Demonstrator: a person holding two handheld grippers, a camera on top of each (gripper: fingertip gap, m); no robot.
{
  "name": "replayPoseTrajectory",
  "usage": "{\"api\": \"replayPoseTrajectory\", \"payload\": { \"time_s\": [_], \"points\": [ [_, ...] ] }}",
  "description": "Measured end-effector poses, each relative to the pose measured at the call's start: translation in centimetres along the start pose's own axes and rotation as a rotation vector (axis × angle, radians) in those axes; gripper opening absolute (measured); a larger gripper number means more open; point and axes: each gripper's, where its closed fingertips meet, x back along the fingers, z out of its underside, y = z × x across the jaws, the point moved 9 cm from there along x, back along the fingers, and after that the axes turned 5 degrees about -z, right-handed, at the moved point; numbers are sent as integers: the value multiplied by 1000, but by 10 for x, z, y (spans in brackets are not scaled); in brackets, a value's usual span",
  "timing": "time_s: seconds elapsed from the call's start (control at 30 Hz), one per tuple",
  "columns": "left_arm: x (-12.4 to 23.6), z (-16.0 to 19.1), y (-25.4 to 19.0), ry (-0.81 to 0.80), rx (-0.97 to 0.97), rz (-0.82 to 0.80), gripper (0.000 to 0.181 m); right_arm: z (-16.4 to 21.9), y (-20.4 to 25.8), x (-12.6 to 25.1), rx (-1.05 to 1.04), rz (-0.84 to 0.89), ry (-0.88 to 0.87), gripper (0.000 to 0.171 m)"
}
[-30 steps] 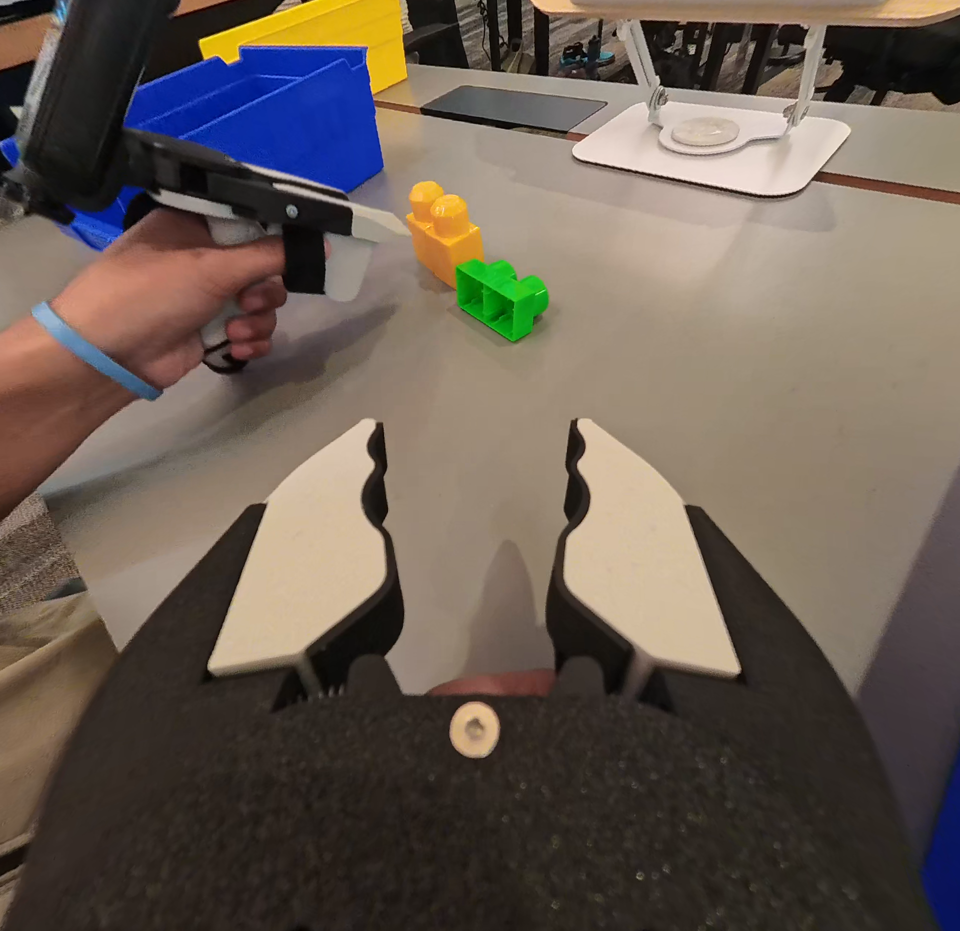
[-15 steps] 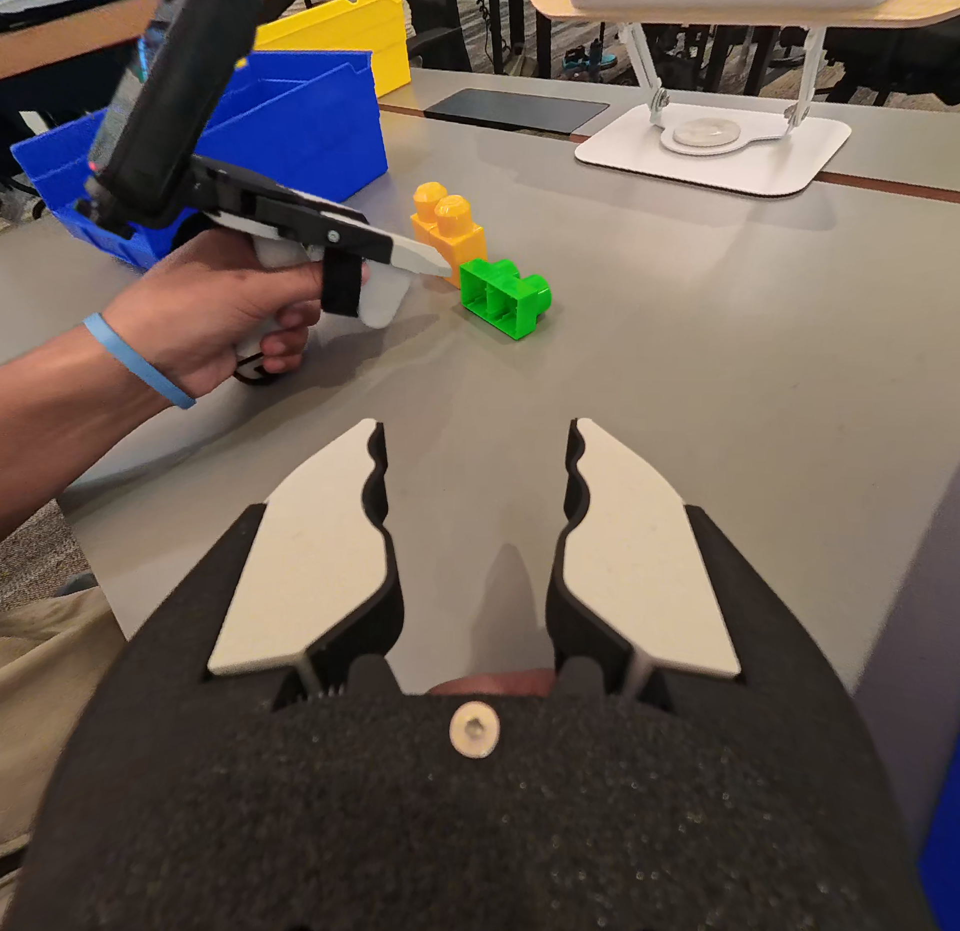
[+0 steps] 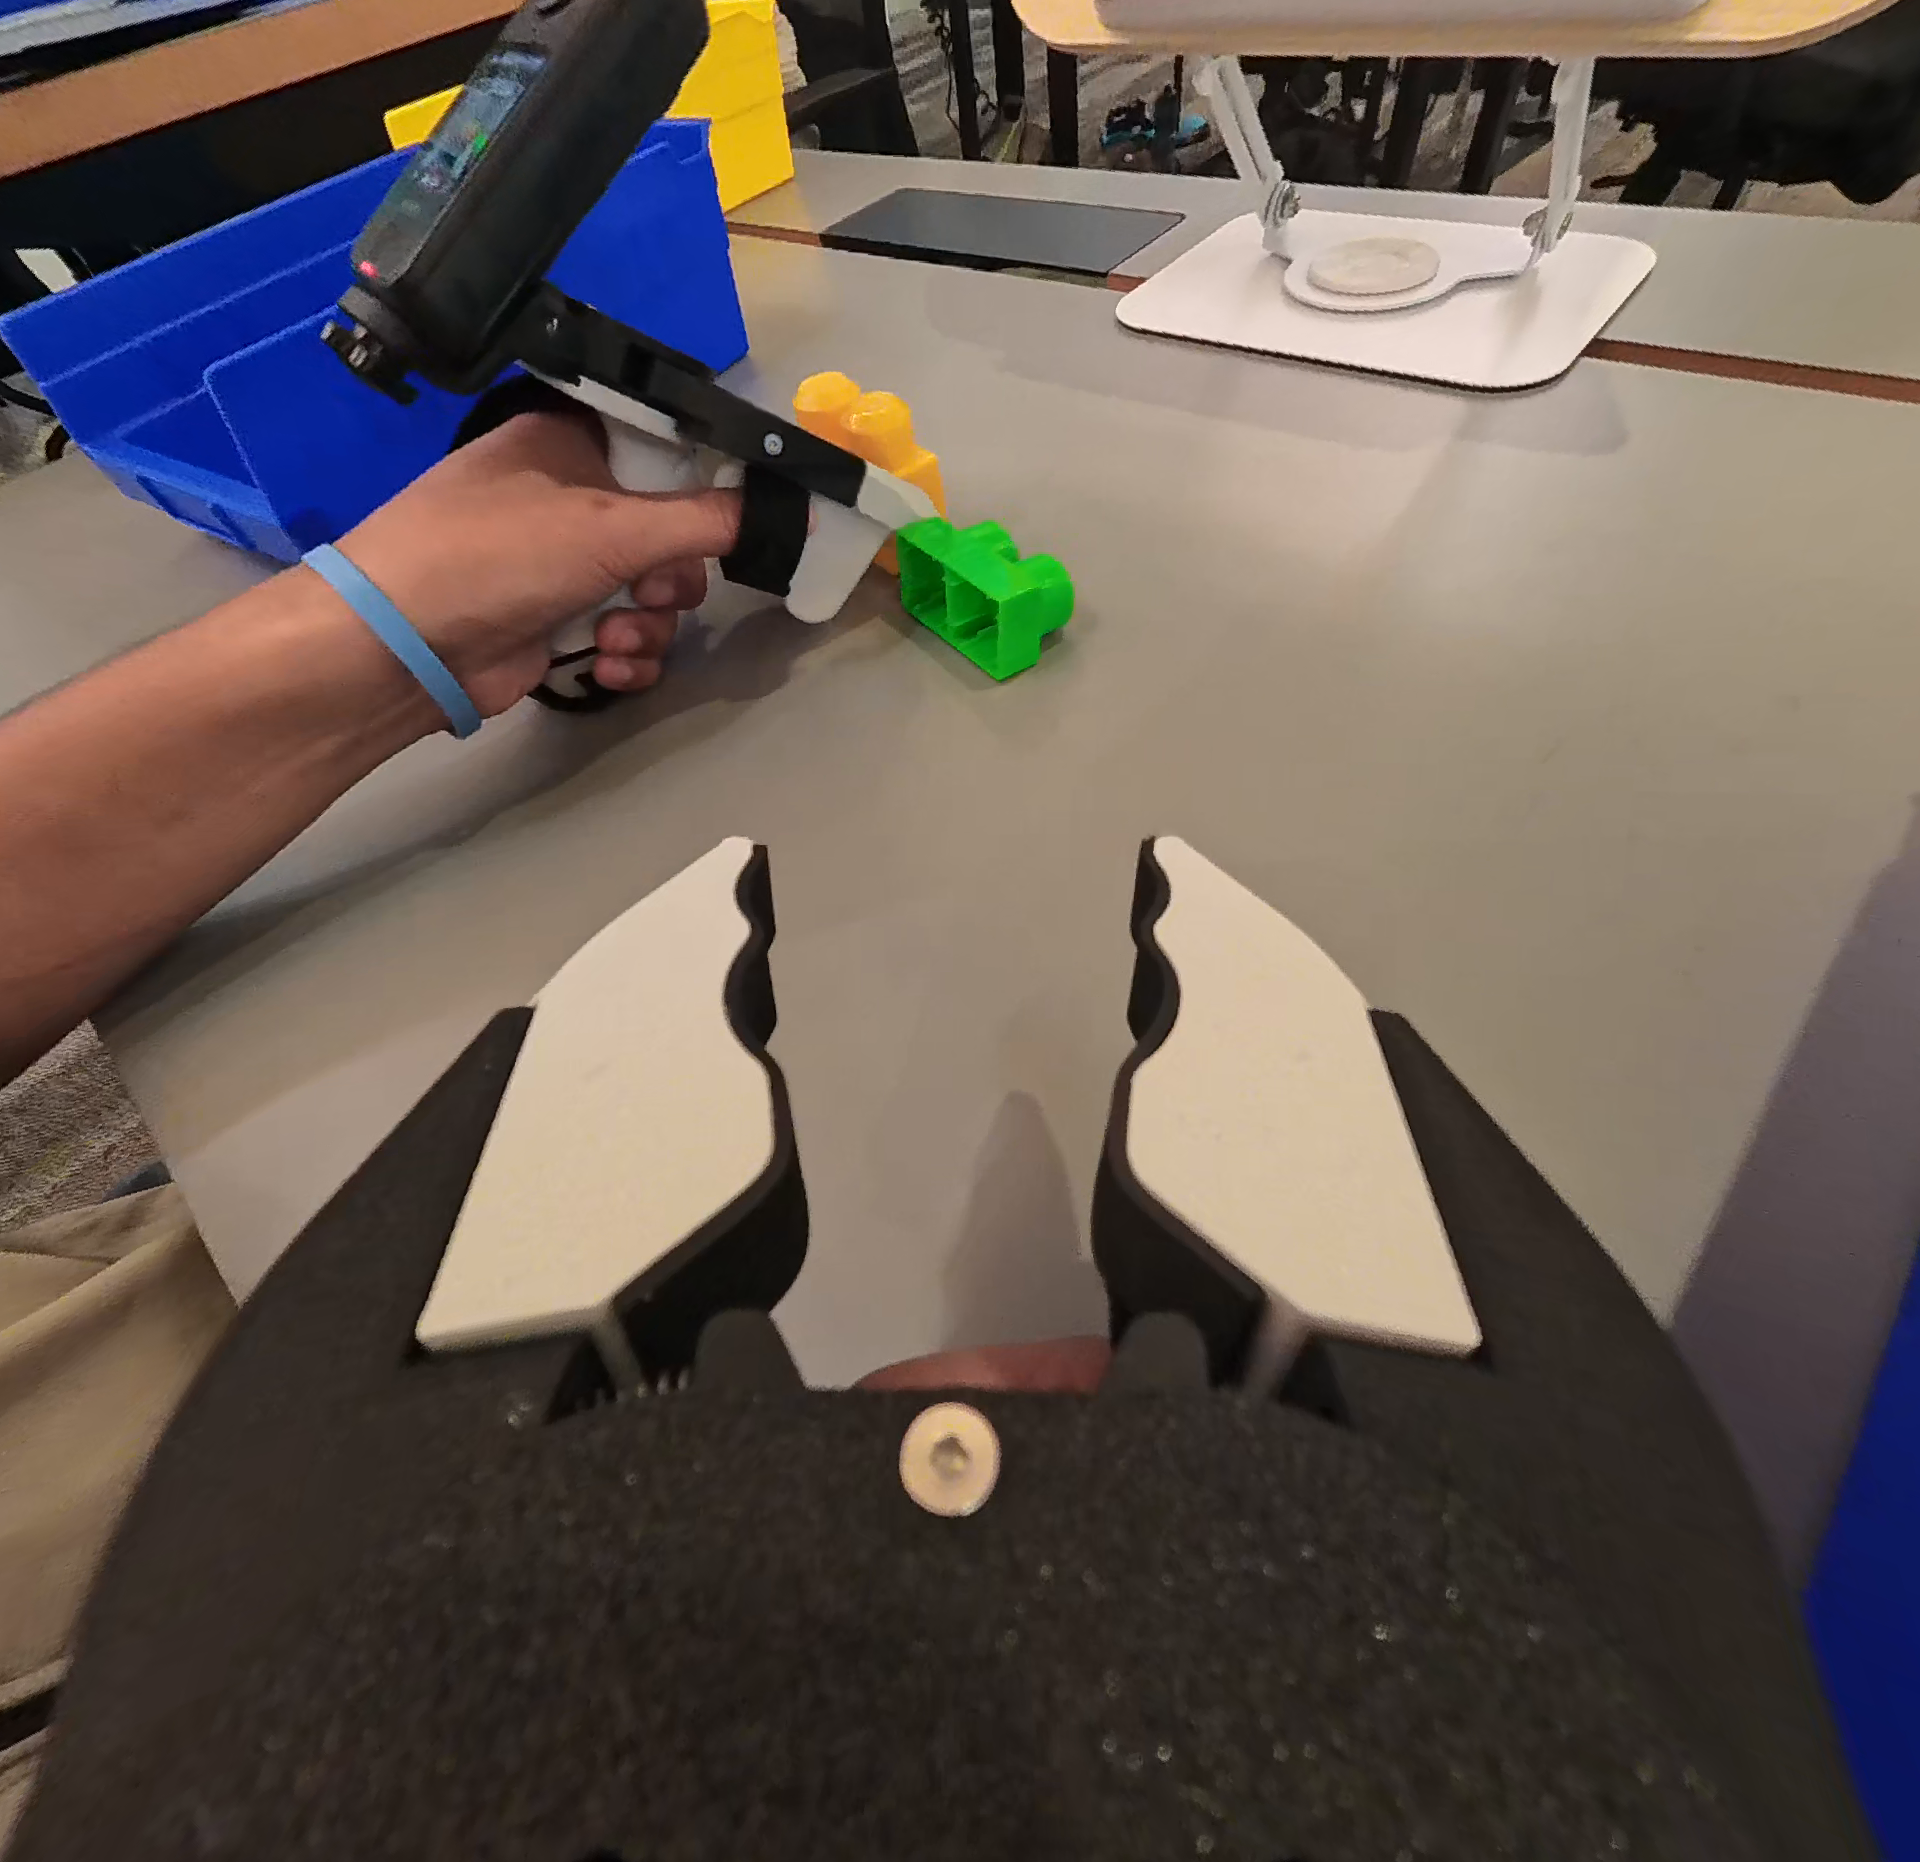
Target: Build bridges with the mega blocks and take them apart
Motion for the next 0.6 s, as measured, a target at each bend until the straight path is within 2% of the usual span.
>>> {"api": "replayPoseTrajectory", "payload": {
  "time_s": [0.27,0.6],
  "points": [
    [-5,-3,-7,24,7,13,104,3,-2,-3,-15,-15,6,66],
    [-13,-6,-11,73,8,50,103,5,-5,-2,-30,-16,5,66]
  ]
}}
